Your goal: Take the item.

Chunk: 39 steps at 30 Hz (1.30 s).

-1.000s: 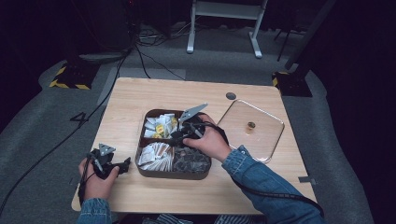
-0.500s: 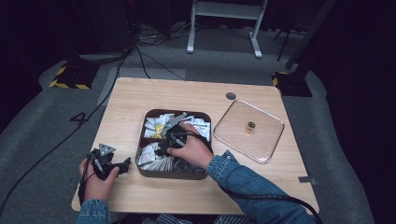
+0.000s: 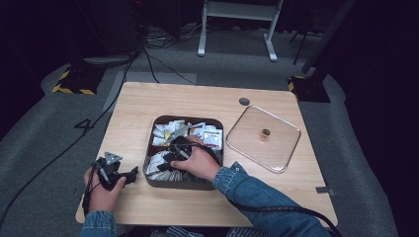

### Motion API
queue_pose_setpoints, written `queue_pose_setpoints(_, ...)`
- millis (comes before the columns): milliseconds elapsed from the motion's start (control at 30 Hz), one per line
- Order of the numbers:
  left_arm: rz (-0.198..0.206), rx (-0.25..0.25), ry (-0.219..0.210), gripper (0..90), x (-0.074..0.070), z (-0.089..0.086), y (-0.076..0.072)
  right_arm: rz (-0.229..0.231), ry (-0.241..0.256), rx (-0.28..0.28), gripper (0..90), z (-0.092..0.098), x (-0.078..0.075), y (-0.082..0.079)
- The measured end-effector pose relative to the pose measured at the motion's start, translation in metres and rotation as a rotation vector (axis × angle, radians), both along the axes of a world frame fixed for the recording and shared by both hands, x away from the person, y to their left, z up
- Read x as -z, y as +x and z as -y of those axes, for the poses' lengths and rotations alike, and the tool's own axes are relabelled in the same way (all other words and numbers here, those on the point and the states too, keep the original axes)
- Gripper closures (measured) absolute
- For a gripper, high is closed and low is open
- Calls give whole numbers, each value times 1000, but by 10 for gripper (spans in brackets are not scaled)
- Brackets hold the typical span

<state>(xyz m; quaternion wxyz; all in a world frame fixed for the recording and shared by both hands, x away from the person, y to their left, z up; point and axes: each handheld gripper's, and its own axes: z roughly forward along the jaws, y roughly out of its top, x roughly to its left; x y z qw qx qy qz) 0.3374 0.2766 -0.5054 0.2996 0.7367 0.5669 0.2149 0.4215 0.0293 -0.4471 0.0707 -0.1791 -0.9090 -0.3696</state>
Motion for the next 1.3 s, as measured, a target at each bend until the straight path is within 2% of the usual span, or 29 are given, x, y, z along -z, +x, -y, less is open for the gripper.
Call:
queue_pose_setpoints(200,0,0,0,125,0,0,0,-5,3,6,504,-2,-1,-1)
queue_pose_setpoints(333,0,0,0,125,0,0,0,-7,33,-3,507,-5,-3,-3)
queue_pose_setpoints(500,0,0,0,125,0,0,0,-16,33,-3,530,-9,-1,-4)
queue_pose_setpoints(700,0,0,0,125,0,0,0,4,8,-3,574,-17,2,-6)
queue_pose_setpoints(900,0,0,0,125,0,0,0,-7,-5,12,619,-19,5,-2)
queue_pose_setpoints(967,0,0,0,125,0,0,0,-17,3,5,661,-21,6,-2)
queue_pose_setpoints(1033,0,0,0,125,0,0,0,-7,-7,-14,743,-23,6,-4)
queue_pose_setpoints(1100,0,0,0,125,0,0,0,-9,-12,-19,765,-23,6,-5)
queue_pose_setpoints(1167,0,0,0,125,0,0,0,5,-16,-27,809,-23,5,-6)
queue_pose_setpoints(1200,0,0,0,125,0,0,0,30,-22,-33,843,-22,4,-7)
queue_pose_setpoints(1300,0,1,0,125,0,0,0,37,-15,-34,863,-20,3,-8)
